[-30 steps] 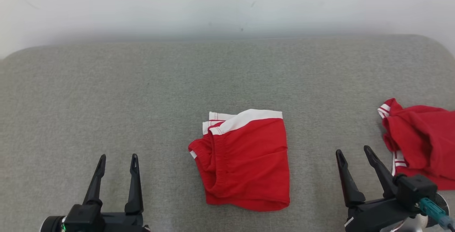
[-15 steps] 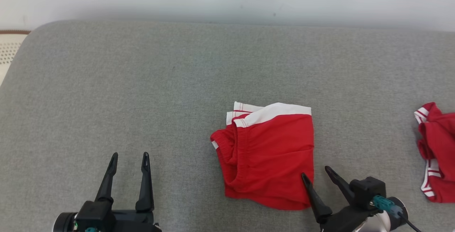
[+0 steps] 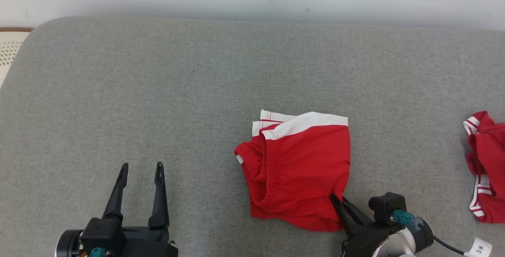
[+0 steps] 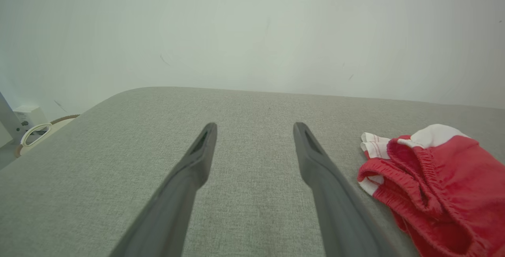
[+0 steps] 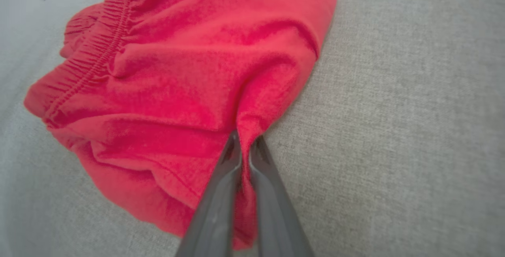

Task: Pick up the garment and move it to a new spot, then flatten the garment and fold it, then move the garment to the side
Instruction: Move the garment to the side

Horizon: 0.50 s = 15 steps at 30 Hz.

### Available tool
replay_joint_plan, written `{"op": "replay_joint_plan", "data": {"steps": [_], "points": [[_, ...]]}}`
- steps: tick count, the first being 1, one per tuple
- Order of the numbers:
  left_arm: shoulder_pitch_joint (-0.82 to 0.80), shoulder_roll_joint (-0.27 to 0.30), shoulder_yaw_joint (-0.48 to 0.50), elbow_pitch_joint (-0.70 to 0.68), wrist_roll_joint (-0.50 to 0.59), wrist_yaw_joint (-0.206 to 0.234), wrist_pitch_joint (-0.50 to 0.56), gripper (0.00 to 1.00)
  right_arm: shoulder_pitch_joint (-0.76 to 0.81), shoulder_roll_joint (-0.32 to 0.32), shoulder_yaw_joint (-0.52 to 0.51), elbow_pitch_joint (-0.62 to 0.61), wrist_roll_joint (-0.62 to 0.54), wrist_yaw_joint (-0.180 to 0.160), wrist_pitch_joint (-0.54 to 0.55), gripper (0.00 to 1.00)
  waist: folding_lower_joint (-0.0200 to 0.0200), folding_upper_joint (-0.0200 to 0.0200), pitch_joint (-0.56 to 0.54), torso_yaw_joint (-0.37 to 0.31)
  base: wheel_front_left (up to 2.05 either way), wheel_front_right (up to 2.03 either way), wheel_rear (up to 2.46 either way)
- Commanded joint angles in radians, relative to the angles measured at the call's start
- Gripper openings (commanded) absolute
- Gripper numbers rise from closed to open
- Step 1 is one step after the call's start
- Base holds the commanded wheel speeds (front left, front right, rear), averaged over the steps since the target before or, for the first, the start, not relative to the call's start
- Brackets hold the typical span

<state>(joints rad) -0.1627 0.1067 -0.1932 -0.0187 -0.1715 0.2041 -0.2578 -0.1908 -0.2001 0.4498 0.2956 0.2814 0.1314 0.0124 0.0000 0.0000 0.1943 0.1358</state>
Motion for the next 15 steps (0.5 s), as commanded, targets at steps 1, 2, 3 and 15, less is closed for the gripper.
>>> {"op": "replay_joint_plan", "data": {"steps": [1, 2, 3, 15], "points": [[0.001, 0.002, 0.004, -0.005, 0.014, -0.001, -0.008, 1.00, 0.001, -0.008, -0.004, 0.008, 0.000, -0.001, -0.003, 0.00, 0.0000, 0.0000, 0.001, -0.011, 0.00, 0.00, 0.00], [0.002, 0.002, 0.005, -0.006, 0.014, -0.002, -0.008, 1.00, 0.000, -0.010, -0.009, 0.003, 0.002, -0.002, -0.011, 0.00, 0.0000, 0.0000, 0.002, -0.019, 0.00, 0.00, 0.00], [0.003, 0.004, 0.007, -0.008, 0.015, -0.002, -0.008, 1.00, 0.001, -0.012, -0.011, -0.004, 0.000, -0.001, -0.013, 0.00, 0.0000, 0.0000, 0.004, -0.028, 0.00, 0.00, 0.00], [-0.037, 0.028, 0.008, -0.039, 0.036, -0.013, -0.006, 1.00, 0.051, -0.088, -0.053, -0.138, -0.040, -0.001, 0.001, 0.00, 0.0000, 0.0000, 0.078, -0.228, 0.00, 0.00, 0.00]]}}
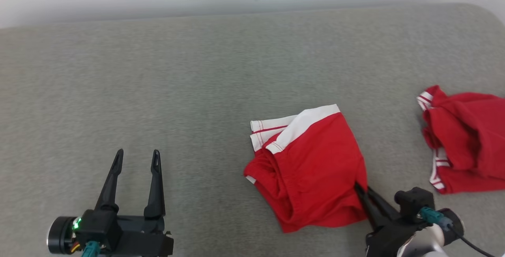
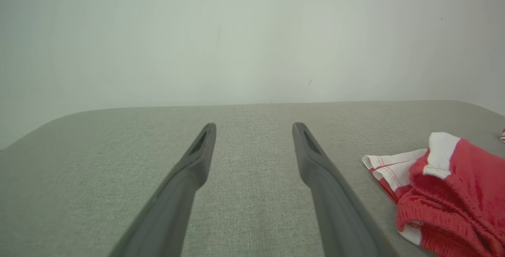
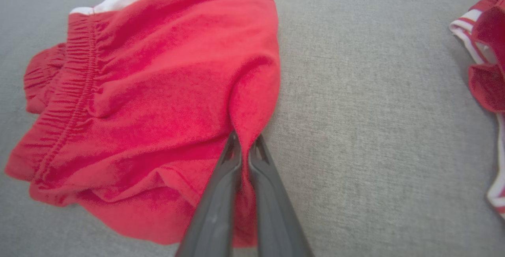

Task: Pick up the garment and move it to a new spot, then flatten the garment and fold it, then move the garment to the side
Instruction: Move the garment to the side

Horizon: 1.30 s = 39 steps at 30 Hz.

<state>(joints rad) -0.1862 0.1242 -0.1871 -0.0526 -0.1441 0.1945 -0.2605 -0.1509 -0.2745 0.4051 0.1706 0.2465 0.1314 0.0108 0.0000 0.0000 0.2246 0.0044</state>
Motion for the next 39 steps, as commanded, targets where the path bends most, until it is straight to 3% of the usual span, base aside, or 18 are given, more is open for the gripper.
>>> {"op": "replay_joint_plan", "data": {"steps": [1, 10, 16, 30, 39], "points": [[-0.021, 0.014, -0.002, -0.006, 0.011, -0.006, -0.001, 1.00, 0.014, -0.022, -0.017, -0.022, -0.010, -0.001, 0.000, 0.00, 0.0000, 0.0000, 0.056, -0.117, 0.00, 0.00, 0.00], [-0.085, 0.042, -0.019, -0.026, 0.037, -0.015, 0.031, 1.00, -0.035, -0.060, -0.063, -0.079, -0.043, -0.001, -0.033, 0.00, 0.0000, 0.0000, 0.121, -0.260, 0.00, 0.00, 0.00], [-0.123, 0.048, -0.034, -0.032, 0.050, -0.021, 0.050, 1.00, -0.140, -0.079, -0.111, -0.095, -0.057, -0.001, -0.049, 0.00, 0.0000, 0.0000, 0.160, -0.312, 0.00, 0.00, 0.00], [-0.155, 0.060, -0.061, -0.032, 0.057, -0.026, 0.065, 1.00, -0.296, -0.129, -0.322, -0.034, -0.014, -0.001, -0.067, 0.00, 0.0000, 0.0000, 0.221, -0.333, 0.00, 0.00, 0.00], [-0.183, 0.056, -0.088, -0.017, 0.057, -0.039, 0.070, 1.00, -0.371, -0.121, -0.346, 0.226, 0.110, -0.001, -0.081, 0.00, 0.0000, 0.0000, 0.239, -0.319, 0.00, 0.00, 0.00]]}}
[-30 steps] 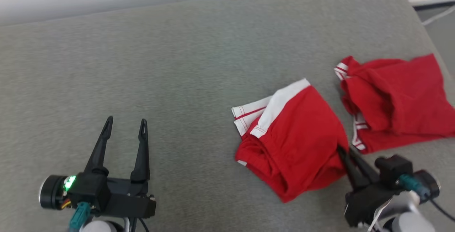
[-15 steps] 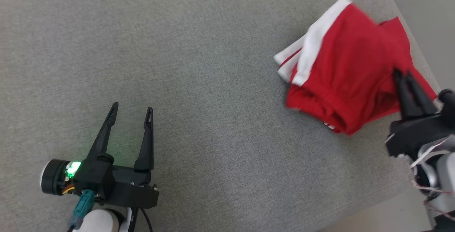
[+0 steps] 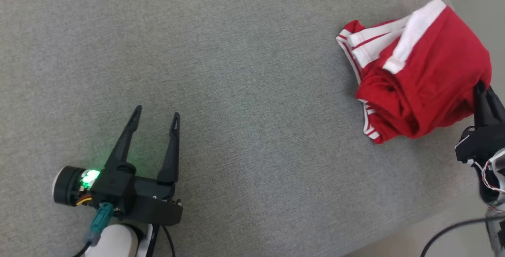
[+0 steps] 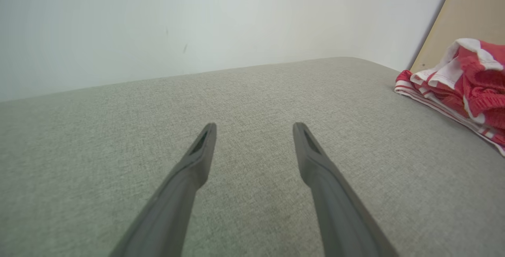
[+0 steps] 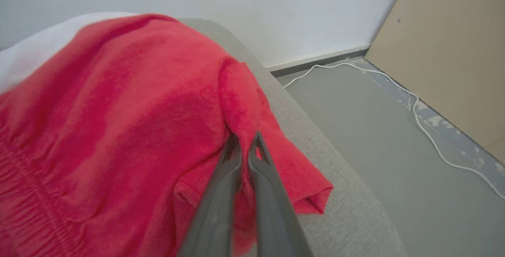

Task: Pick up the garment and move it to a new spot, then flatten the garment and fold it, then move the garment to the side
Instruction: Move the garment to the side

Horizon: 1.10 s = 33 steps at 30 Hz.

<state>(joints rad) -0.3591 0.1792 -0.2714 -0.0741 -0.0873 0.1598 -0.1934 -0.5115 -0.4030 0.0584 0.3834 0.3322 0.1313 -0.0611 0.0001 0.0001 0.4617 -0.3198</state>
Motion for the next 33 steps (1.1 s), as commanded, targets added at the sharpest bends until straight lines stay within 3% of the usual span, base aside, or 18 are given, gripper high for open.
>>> {"op": "replay_joint_plan", "data": {"steps": [1, 2, 3, 4, 5, 12, 16, 20, 25, 33], "points": [[-0.011, 0.000, -0.007, 0.006, 0.001, -0.004, 0.003, 1.00, -0.023, 0.014, 0.001, 0.043, 0.040, -0.001, -0.014, 0.00, -0.0001, -0.0001, 0.002, 0.007, 0.00, 0.00, 0.00], [-0.011, 0.000, -0.010, 0.008, 0.001, -0.005, 0.001, 1.00, -0.034, 0.008, 0.006, 0.069, 0.043, -0.001, -0.022, 0.00, -0.0001, -0.0001, 0.003, 0.009, 0.00, 0.00, 0.00], [-0.012, -0.003, -0.014, 0.010, 0.001, -0.006, 0.001, 1.00, -0.044, 0.007, 0.007, 0.095, 0.055, -0.001, -0.027, 0.24, -0.0001, -0.0001, 0.003, 0.012, 0.00, 0.00, 0.00], [-0.012, -0.003, -0.016, 0.012, 0.000, -0.006, 0.000, 1.00, -0.053, 0.012, 0.011, 0.120, 0.067, -0.001, -0.027, 0.78, -0.0001, -0.0001, 0.003, 0.014, 0.00, 0.00, 0.00], [-0.012, -0.004, -0.017, 0.014, -0.001, -0.006, 0.000, 1.00, -0.062, 0.009, 0.013, 0.140, 0.065, -0.001, -0.032, 1.00, -0.0001, -0.0001, 0.003, 0.016, 0.00, 0.00, 0.00], [-0.005, -0.005, -0.024, 0.026, -0.011, -0.004, -0.009, 1.00, -0.074, -0.004, -0.015, 0.226, 0.097, -0.001, -0.088, 1.00, -0.0001, -0.0001, -0.022, 0.031, 0.00, 0.00, 0.00], [0.014, -0.008, -0.019, 0.033, -0.026, 0.005, -0.020, 1.00, -0.017, -0.011, -0.048, 0.186, 0.124, -0.001, -0.137, 1.00, -0.0001, -0.0001, -0.065, 0.046, 0.00, 0.00, 0.00], [0.034, -0.010, -0.012, 0.033, -0.035, 0.010, -0.030, 1.00, 0.057, -0.003, -0.098, 0.074, 0.111, -0.001, -0.156, 1.00, -0.0001, -0.0001, -0.108, 0.062, 0.00, 0.00, 0.00], [0.063, -0.009, 0.017, 0.017, -0.058, 0.029, -0.044, 1.00, 0.166, 0.062, -0.147, -0.152, 0.060, -0.001, -0.162, 1.00, -0.0001, -0.0001, -0.150, 0.092, 0.00, 0.00, 0.00], [0.102, -0.008, 0.060, -0.008, -0.089, 0.054, -0.059, 1.00, 0.272, 0.180, -0.114, -0.413, -0.019, -0.001, -0.086, 1.00, -0.0001, -0.0001, -0.209, 0.173, 0.00, 0.00, 0.00]]}}
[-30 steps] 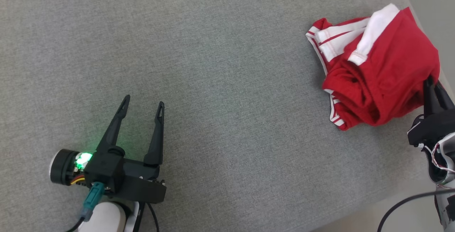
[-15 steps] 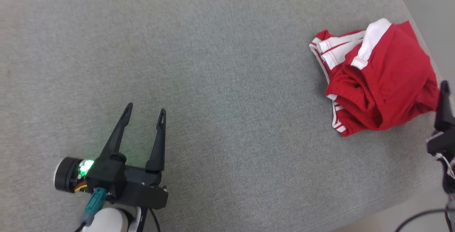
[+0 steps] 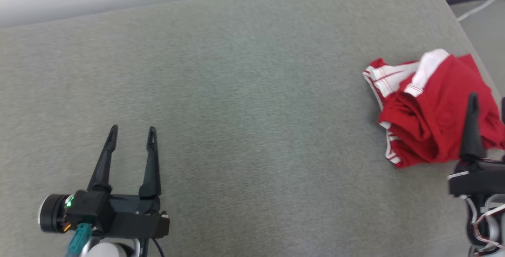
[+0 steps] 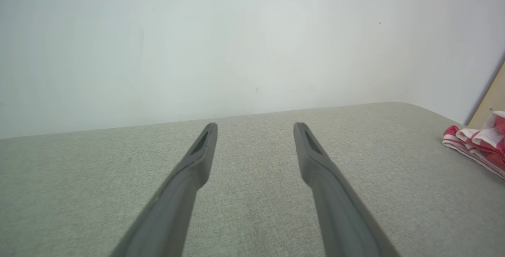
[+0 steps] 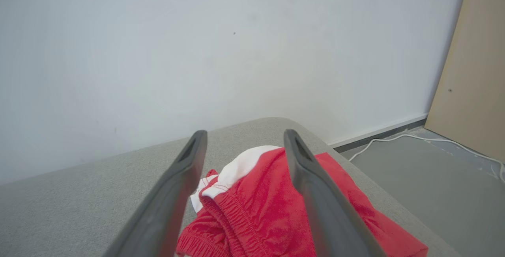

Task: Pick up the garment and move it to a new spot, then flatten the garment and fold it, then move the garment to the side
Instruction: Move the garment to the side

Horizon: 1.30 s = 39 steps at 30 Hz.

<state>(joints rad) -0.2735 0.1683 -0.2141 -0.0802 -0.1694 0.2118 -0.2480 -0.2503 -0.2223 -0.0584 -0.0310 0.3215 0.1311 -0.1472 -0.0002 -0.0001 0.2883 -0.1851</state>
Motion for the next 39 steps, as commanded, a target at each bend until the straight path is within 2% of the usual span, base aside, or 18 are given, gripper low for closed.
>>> {"op": "replay_joint_plan", "data": {"steps": [1, 10, 17, 25, 30, 39], "points": [[0.022, 0.004, 0.009, -0.005, -0.008, 0.003, -0.005, 1.00, 0.017, 0.006, 0.015, -0.021, -0.021, -0.001, 0.007, 1.00, 0.0002, 0.0001, -0.042, 0.047, 0.00, 0.00, 0.00], [0.101, 0.008, 0.034, -0.011, -0.024, 0.023, -0.011, 1.00, 0.069, 0.067, 0.139, -0.067, -0.083, -0.001, 0.039, 1.00, 0.0002, 0.0001, -0.128, 0.124, 0.00, 0.00, 0.00], [0.155, 0.008, 0.027, -0.008, -0.037, 0.021, -0.012, 1.00, 0.126, 0.095, 0.200, -0.060, -0.114, -0.001, 0.052, 1.00, 0.0002, 0.0001, -0.184, 0.148, 0.00, 0.00, 0.00], [0.196, 0.006, 0.010, 0.015, -0.055, 0.008, -0.006, 1.00, 0.184, 0.103, 0.210, -0.053, -0.155, -0.001, 0.071, 1.00, 0.0002, 0.0001, -0.228, 0.158, 0.00, 0.00, 0.00], [0.216, 0.012, 0.001, 0.030, -0.048, 0.014, 0.000, 1.00, 0.216, 0.094, 0.209, -0.070, -0.205, -0.001, 0.091, 1.00, 0.0002, 0.0001, -0.250, 0.156, 0.00, 0.00, 0.00], [0.235, 0.028, -0.006, 0.031, -0.047, 0.019, 0.022, 1.00, 0.275, 0.096, 0.190, -0.110, -0.222, -0.001, 0.117, 1.00, 0.0002, 0.0001, -0.277, 0.155, 0.00, 0.00, 0.00]]}}
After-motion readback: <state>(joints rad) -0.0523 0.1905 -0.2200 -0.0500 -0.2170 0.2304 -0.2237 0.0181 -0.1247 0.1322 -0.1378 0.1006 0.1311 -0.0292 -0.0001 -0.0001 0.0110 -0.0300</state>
